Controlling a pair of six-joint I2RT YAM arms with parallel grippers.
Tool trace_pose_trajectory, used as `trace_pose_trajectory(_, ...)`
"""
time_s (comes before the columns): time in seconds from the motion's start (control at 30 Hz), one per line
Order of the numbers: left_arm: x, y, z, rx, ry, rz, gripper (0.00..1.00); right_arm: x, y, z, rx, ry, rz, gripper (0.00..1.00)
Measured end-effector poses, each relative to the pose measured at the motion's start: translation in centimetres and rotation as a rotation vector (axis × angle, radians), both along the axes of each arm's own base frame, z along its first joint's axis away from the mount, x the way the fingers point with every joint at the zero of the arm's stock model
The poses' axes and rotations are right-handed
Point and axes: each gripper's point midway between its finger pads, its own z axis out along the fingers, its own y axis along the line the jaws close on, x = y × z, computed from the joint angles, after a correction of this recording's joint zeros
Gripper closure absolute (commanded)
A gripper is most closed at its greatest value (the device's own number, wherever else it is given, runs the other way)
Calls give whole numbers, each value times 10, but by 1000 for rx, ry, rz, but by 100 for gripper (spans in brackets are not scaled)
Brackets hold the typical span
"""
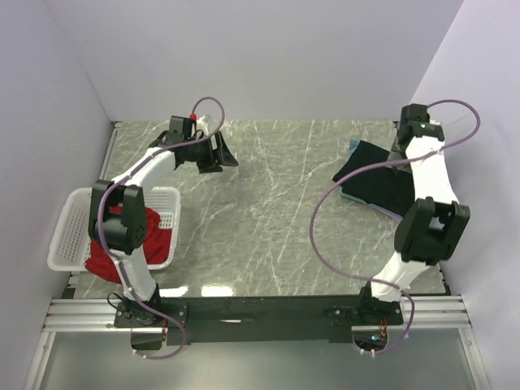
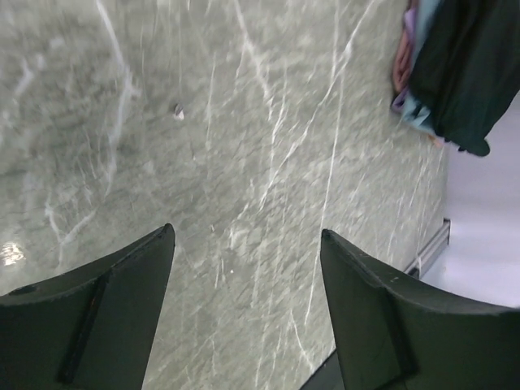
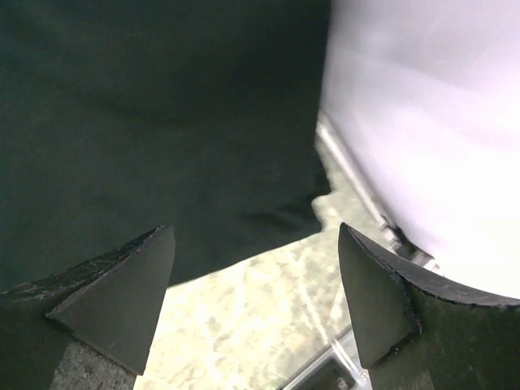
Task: Fold and stack the t-shirts
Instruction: Reset both grippers
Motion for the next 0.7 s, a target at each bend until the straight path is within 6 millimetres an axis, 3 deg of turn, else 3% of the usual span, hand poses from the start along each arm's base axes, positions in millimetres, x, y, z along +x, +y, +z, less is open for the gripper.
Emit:
trace_pose_trajectory(0.17, 5, 9, 38, 19, -99, 70, 14, 10, 53, 19, 4, -152, 124, 12)
trace_pose_trajectory(0.23, 5, 15, 57, 28, -154, 105, 6, 16, 82, 22, 27, -229, 190, 12)
trace_pose_trajectory(0.27, 4, 18, 66, 32, -178, 125, 1, 19, 94, 22, 42, -256, 219, 12)
trace_pose_trajectory(0.4, -3, 34, 96, 52, -266, 214, 1, 25, 157, 13, 152, -359, 344, 12)
trace_pose_trajectory(0.57, -20, 57, 114, 93, -326, 334, 1, 22, 221, -2, 324, -476, 434, 12)
trace_pose_trajectory(0.7, -34, 79, 114, 137, -336, 441, 1, 18, 254, -10, 444, -523, 467, 12)
